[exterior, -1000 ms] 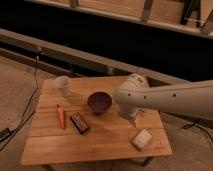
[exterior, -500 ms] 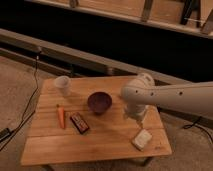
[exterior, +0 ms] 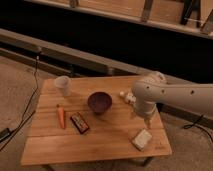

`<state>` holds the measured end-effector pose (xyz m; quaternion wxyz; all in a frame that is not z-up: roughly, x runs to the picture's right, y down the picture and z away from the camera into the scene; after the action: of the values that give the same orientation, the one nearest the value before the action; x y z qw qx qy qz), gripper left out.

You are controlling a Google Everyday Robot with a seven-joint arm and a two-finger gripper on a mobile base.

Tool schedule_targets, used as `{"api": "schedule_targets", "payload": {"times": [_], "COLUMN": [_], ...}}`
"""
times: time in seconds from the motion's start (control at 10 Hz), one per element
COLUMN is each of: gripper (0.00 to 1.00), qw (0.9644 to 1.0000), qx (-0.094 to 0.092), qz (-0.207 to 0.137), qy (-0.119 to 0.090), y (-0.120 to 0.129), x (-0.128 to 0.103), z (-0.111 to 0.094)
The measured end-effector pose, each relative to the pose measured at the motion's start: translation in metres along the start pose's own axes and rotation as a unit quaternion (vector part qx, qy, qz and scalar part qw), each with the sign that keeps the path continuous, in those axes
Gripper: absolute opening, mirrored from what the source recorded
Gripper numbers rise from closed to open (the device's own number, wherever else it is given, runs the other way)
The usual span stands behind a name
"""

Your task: Place the white sponge in the ceramic bowl

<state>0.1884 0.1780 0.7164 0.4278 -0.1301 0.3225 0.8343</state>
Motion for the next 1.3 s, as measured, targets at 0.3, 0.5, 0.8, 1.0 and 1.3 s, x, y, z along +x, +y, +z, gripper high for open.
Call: {"api": "schedule_targets", "payload": {"times": [0.3,0.5,0.8,1.0,1.3], "gripper": [0.65,0.65,0.65,0.65,0.65], "qw": [0.9996,0.9990,0.9982,0.9982,0.9992], "qx": [-0.011,-0.009,0.000,0.004,-0.001], "qz": [-0.025,-0.043,-0.054,-0.050,-0.023], "qy": [0.000,0.007,0.025,0.033,0.032], "y": [-0.010,-0.020,-0.028,-0.032,-0.035], "x": [0.003,0.005,0.010,0.009,0.002], "z": [0.015,0.024,0.039,0.051,0.067]}}
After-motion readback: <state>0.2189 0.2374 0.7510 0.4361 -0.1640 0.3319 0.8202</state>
